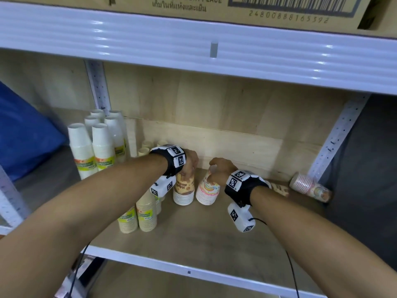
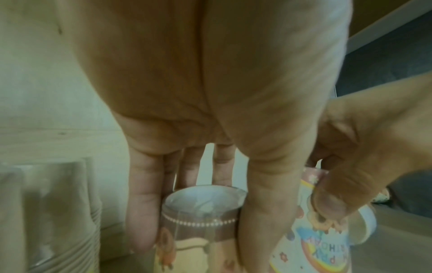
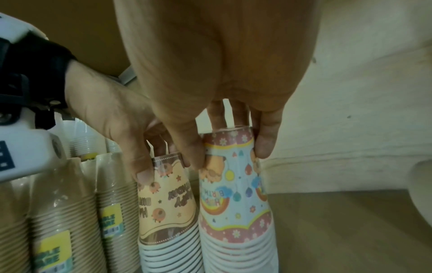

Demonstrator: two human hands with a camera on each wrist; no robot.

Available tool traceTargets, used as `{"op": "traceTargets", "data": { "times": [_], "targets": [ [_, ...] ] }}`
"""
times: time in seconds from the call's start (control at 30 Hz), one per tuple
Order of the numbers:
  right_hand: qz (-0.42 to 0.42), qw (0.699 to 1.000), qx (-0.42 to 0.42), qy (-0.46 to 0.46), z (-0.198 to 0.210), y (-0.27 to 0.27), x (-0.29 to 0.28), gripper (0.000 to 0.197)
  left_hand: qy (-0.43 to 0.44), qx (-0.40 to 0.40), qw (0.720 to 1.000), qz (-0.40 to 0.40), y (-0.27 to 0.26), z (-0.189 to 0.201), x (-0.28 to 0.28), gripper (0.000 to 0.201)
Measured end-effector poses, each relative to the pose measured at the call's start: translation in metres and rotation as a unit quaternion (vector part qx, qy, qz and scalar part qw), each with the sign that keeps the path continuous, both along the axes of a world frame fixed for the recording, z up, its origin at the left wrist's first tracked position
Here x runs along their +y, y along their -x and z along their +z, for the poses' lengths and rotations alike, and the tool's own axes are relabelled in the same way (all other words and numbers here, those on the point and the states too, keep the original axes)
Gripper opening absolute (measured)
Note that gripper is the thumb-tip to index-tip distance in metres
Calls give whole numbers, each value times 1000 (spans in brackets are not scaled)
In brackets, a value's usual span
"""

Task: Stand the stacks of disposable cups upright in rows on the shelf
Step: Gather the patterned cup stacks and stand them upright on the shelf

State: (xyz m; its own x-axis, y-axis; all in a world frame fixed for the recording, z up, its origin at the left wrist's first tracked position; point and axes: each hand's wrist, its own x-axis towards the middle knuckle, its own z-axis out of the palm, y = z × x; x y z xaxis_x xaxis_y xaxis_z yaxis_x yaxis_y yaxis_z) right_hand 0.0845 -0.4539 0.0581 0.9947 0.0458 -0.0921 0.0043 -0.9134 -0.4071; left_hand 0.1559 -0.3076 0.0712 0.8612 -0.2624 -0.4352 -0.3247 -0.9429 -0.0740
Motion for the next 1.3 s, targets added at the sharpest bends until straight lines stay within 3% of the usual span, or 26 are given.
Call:
{"op": "traceTargets", "data": {
  "times": [0.03,0.17,0.53,0.7,1.17,1.3],
  "targets": [
    [4,1000,-1,2,-1,-1,3,42,-13,16,1000,12,5,-5,1,32],
    [-6,1000,-6,-27,-9,-5,8,56,13,-1,1000,-14,10,-1,3,55],
    [-9,999,6,-53,-8,-4,-16,74,81,3,996,-46,10,26,-6,54],
    [-44,999,0,-25,3,7,-51,74,120,-80,988,-56,13,34,-26,42],
    [-209,974,17,86,18,76,-196,52,136,-65,971,-184,28,33,-146,45],
    [-272,960,38,59,7,108,-224,64,161,-51,961,-221,36,26,-179,45]
  ]
}}
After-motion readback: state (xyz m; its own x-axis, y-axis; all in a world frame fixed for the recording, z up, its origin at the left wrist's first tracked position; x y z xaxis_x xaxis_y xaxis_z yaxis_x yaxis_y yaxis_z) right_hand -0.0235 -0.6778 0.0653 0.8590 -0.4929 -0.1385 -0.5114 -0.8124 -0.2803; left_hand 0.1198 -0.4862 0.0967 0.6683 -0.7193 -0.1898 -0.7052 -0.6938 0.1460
